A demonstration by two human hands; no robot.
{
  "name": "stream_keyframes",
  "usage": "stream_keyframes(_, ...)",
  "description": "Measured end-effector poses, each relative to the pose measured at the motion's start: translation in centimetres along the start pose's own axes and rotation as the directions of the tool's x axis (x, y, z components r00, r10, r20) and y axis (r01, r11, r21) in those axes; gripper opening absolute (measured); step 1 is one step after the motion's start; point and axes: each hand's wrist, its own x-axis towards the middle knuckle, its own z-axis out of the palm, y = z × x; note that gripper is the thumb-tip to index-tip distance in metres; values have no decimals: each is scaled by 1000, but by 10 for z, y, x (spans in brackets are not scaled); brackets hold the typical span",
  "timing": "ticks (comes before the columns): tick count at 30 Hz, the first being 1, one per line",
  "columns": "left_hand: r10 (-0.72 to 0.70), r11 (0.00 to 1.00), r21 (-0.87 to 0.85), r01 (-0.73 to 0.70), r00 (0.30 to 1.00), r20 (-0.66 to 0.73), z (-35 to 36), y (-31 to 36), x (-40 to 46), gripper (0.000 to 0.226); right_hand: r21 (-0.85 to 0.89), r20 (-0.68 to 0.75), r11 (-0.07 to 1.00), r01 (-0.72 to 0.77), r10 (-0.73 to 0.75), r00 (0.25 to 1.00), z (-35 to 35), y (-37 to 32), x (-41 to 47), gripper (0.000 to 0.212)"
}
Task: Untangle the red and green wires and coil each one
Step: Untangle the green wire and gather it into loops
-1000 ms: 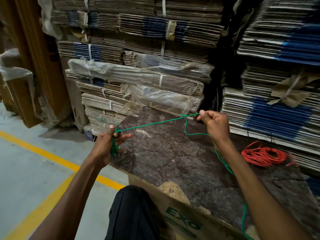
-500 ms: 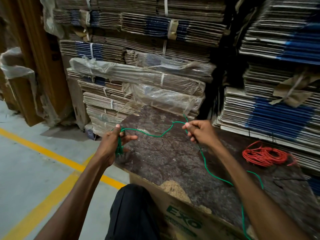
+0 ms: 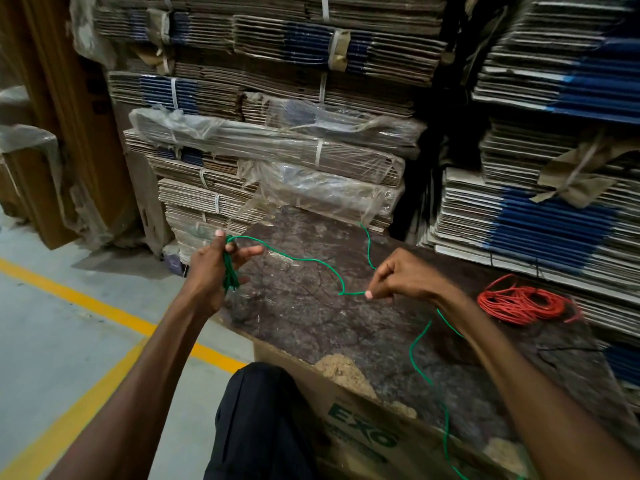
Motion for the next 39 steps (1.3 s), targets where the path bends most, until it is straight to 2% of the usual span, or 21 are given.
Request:
stream_keyframes(3,34,996,-80,-37,998,-43,-9,5,4,45,3,-254,988,-157,153,955,-10,15,3,28)
stream_keyframes(5,45,995,-89,-49,998,-40,-9,5,2,44,42,-483,978,-204,198,853,-15,18,6,26)
stream_keyframes(7,40,996,-84,-42,999,-22,-4,2,-3,43,95,-681,979,-182,197,705,-17,15,10,25)
stream_keyframes(8,38,996,-81,-39,999,-15,0,1,-5,43,143,-734,979,-144,202,648,-18,13,13,26)
stream_keyframes(10,29,996,-82,-29,1000,-13,7,-1,-11,44,204,-781,974,-99,223,584,-18,12,16,26)
stream_keyframes(13,-6,995,-103,5,1000,-6,8,-1,-13,44,72,-811,982,-176,160,563,-14,17,15,21)
stream_keyframes(15,-63,991,-113,69,996,57,6,-2,-16,45,-26,-830,977,-211,96,550,-11,21,13,19)
stream_keyframes(18,-116,972,-177,157,968,222,9,0,-30,49,-53,-834,974,-222,79,546,-14,27,13,19)
stream_keyframes(22,-125,927,-293,233,930,346,23,7,-47,55,-36,-826,973,-227,99,554,-16,32,22,19)
stream_keyframes(27,-2,840,-473,264,875,485,40,16,-54,57,-32,-766,968,-249,136,628,-1,43,25,18)
stream_keyframes(28,57,811,-515,279,838,543,41,15,-54,56,-36,-749,969,-244,136,649,3,45,24,19)
stream_keyframes(30,188,740,-578,343,719,669,46,14,-51,54,-46,-705,970,-240,139,695,13,46,20,21)
stream_keyframes(31,217,726,-595,345,706,674,50,16,-52,54,-53,-683,968,-244,143,716,18,47,17,22)
stream_keyframes(33,246,738,-619,268,747,617,58,17,-50,49,-66,-639,969,-237,141,756,27,52,10,23)
stream_keyframes(35,288,747,-629,215,749,597,66,20,-48,45,-54,-607,974,-221,144,782,36,58,1,22)
stream_keyframes(39,308,738,-668,95,833,459,83,27,-40,56,25,-543,982,-185,168,823,51,66,-17,23)
